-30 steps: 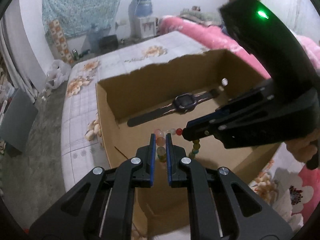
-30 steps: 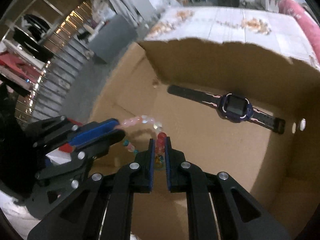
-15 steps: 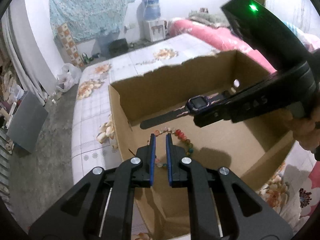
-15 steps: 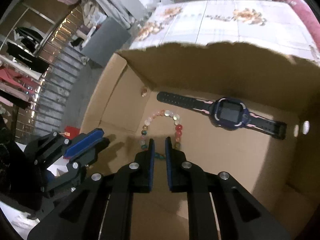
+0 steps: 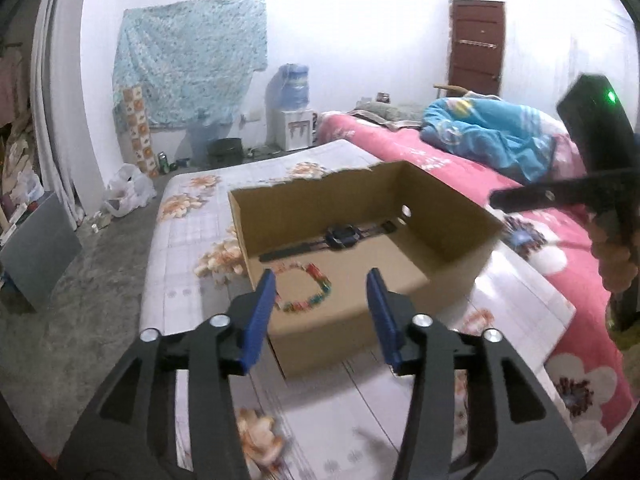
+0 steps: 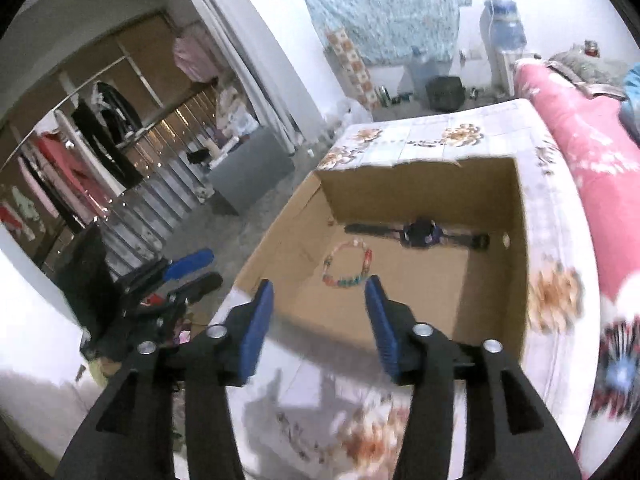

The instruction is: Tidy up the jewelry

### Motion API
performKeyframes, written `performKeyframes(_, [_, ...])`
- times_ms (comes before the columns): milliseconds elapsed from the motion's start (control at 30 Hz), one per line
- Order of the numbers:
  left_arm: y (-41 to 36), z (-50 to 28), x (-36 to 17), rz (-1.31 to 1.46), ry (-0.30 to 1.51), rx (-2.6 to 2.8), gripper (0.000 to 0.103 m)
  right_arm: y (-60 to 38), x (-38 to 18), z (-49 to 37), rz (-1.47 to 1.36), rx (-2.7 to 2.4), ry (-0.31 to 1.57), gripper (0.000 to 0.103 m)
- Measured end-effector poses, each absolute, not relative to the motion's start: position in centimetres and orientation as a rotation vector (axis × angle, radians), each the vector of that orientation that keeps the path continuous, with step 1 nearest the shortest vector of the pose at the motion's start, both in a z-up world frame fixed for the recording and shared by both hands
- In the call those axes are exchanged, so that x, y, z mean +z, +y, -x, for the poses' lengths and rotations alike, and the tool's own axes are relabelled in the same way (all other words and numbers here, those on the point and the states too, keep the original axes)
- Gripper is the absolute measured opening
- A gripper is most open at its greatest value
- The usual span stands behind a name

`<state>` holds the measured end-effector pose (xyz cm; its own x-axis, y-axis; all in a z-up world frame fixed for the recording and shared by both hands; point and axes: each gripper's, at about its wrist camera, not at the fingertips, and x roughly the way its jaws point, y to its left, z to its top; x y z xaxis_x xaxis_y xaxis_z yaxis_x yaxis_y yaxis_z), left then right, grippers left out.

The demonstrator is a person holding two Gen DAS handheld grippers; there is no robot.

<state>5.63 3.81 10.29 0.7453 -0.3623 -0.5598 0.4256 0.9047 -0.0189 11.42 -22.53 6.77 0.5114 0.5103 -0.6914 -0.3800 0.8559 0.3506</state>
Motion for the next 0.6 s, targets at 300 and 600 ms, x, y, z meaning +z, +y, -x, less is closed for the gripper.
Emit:
performKeyframes(300, [-0.1,-3.8,1.1,-0.138,0.791,-0.439,0.054,-24.5,-4.2,-5.9,-0.050,0.196,1.125,0.070])
performKeyframes(600, [-2.5,-4.0,-2.5,-0.193,0.827,-0.430,0.054,-22.8,-6.9,-6.5,0.218,0.116,1.175,0.088])
